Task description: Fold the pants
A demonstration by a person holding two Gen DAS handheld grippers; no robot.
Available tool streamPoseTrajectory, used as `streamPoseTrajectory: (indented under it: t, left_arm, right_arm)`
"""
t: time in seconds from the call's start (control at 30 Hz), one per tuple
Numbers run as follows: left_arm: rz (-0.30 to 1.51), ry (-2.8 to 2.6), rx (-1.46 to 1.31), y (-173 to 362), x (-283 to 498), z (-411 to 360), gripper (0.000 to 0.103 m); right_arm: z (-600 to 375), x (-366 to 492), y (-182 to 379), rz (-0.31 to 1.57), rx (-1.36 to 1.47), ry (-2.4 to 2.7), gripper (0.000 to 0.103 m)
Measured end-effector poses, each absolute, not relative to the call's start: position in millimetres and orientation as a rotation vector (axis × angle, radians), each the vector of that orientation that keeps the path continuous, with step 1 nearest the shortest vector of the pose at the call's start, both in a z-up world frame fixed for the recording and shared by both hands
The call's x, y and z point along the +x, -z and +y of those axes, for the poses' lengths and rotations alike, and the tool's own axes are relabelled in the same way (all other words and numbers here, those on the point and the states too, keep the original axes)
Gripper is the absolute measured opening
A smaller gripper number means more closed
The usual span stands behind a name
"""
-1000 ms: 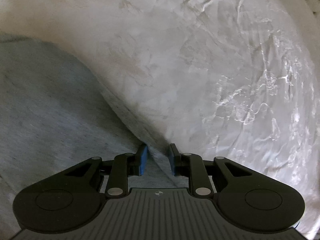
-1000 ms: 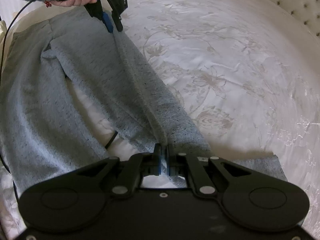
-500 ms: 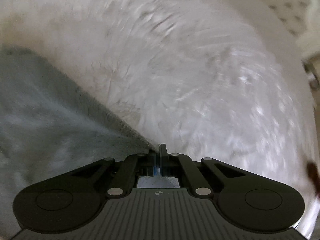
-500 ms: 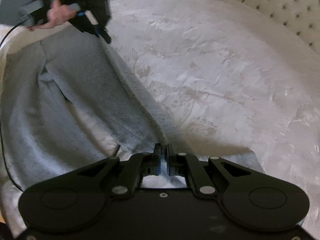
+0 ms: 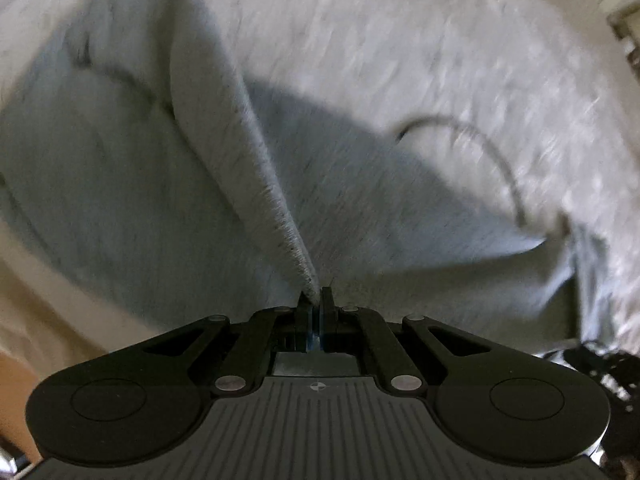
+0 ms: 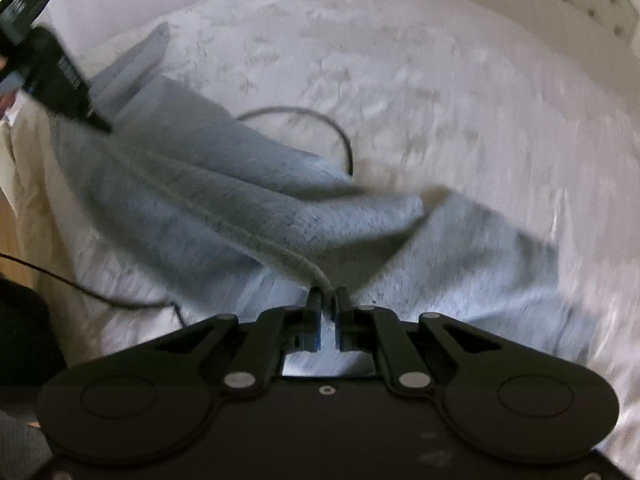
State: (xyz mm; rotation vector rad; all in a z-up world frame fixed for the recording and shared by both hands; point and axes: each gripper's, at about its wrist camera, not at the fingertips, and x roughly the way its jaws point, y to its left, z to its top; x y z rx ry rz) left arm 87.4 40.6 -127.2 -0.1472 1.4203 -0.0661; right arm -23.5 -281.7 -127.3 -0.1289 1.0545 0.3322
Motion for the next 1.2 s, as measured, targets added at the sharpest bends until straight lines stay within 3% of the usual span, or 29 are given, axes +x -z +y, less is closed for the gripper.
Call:
streamPoseTrajectory:
  t: [0.13, 0.27, 0.37, 0.53, 0.6, 0.63, 0.67, 0.8, 0.9, 1.0, 1.03, 1.07, 1.2]
  left_arm:
    - [1.422, 0.061, -0.141, 139.1, 89.5, 37.6, 0.002]
    - [1.402, 0.091, -0.116, 137.6, 91.5, 37.4, 0.002]
    - [1.404, 0.103, -0.115, 139.6, 90.1, 40.1, 0.002]
    - [1.392, 0.125, -0.088, 139.8, 80.7, 41.5, 0.002]
    - [1.387, 0.13, -0.084, 139.9, 77.9, 42.6, 0.002]
    - [1.386, 0.129, -0.086, 139.8, 77.5, 43.2, 0.002]
    - [1.385, 0.128, -0.088, 139.1, 75.7, 45.2, 0.002]
    - [1.376, 0.122, -0.091, 142.1, 73.7, 43.0, 0.002]
    - [1.369, 0.116, -0.085, 144.3, 72.9, 40.6, 0.002]
    - [1.363, 0.108, -0.089, 144.2, 70.1, 39.3, 0.002]
    - [1.359, 0.105, -0.092, 143.4, 69.4, 39.3, 0.002]
    - [1.352, 0.105, -0.092, 141.7, 67.6, 38.9, 0.002]
    - [1.273, 0.118, -0.06, 122.0, 57.3, 34.1, 0.002]
  right_arm:
    - [-277.8, -29.3, 134.2, 1.106, -0.072, -0.274, 0.025]
    - [-287.1, -43.6, 105.8, 1.131, 0.164, -0.305, 0.044]
    - [-280.3, -56.7, 90.8, 1.18, 0.272, -0.402, 0.044]
    - [-276.0, -40.0, 85.0, 1.017, 0.172, -0.06, 0.047]
    - [-277.4, -14.9, 94.9, 0.959, 0.131, 0.08, 0.041]
    - [-277.9, -3.9, 99.5, 0.938, 0.131, 0.106, 0.028]
    - [-277.8, 12.1, 107.4, 0.928, 0.124, 0.132, 0.02]
    - [-271.4, 61.8, 137.6, 0.946, 0.016, 0.231, 0.021]
    - [-271.0, 95.7, 160.3, 0.999, -0.004, 0.291, 0.037]
    - [-274.2, 114.4, 177.1, 1.081, -0.059, 0.348, 0.037]
    - [-276.6, 116.6, 182.3, 1.107, -0.076, 0.362, 0.027]
    - [-277.7, 118.2, 186.1, 1.125, -0.072, 0.367, 0.006]
    - [-310.3, 91.6, 150.2, 1.011, 0.098, 0.388, 0.006]
